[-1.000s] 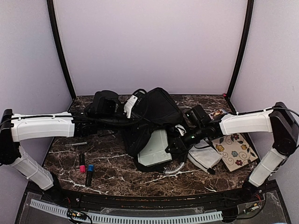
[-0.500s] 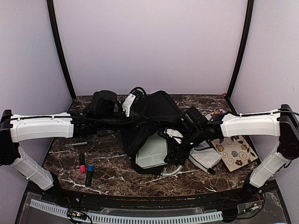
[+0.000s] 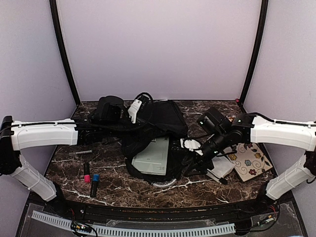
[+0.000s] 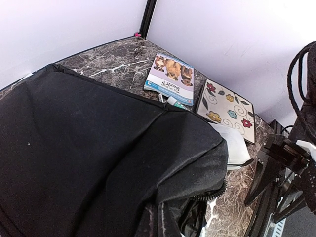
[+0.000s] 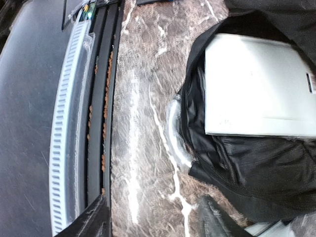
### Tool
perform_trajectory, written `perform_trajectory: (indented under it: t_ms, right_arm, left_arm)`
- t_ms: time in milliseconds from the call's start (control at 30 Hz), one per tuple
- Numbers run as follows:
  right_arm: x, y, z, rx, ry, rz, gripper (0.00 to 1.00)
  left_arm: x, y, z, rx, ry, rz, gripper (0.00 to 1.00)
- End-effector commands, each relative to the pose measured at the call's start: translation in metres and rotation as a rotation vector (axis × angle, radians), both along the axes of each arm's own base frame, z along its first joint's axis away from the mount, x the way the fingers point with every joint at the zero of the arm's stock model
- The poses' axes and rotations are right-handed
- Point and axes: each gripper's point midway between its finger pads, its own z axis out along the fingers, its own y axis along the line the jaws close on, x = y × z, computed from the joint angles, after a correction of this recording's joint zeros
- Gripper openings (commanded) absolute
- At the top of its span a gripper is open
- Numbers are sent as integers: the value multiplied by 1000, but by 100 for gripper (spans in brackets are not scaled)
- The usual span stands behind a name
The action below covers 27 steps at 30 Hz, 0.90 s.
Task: Pack the student bag
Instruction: Place the book in the largest pocket of the bag, then adjust the book in the largest pocket of the bag.
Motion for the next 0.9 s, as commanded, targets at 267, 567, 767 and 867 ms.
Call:
perform_trajectory:
  t_ms: [267,567,767,867]
  right_arm:
    - [30,60,-2,-40,-465,96,43]
    - [44,92,-56,-129,-586,110,56]
    - [65,103,-70,-148,-646,45,56]
    - [71,101,-90,-203,-667,51,56]
  left_arm:
    - [5,-7,25,-66,-31,-13,0]
    - [0,-6,26,-68,-17,-27,0]
    - [-4,-4,28,-66,-17,-38,0]
    - [-6,-5,26,-62,-12,-54,0]
